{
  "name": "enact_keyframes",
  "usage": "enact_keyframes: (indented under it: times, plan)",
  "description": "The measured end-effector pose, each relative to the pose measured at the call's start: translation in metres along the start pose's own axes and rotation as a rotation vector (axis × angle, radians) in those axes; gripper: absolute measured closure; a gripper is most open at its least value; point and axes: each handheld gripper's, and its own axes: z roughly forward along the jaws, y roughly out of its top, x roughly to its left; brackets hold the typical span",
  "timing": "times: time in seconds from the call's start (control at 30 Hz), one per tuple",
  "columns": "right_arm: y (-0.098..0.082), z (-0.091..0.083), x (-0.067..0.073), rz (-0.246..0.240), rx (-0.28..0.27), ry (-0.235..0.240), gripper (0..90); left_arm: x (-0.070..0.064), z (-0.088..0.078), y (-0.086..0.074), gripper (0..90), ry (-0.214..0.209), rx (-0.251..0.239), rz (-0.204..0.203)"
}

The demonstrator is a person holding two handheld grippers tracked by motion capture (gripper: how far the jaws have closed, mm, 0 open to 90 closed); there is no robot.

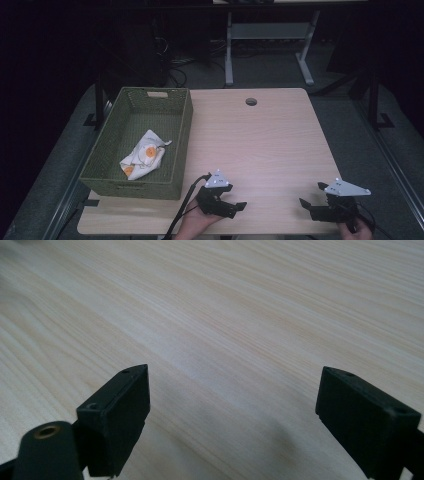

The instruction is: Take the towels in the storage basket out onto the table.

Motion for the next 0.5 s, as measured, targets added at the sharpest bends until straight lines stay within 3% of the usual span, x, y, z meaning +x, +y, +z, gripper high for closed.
enact_keyframes:
  times: [0.5]
  plan:
    - [0.0004, -0.0014, 0.0019, 0.003, -0.009, -0.002, 13.9, 0.0014, -0.0084, 0.0038, 22.8, -0.023, -0.024, -0.016]
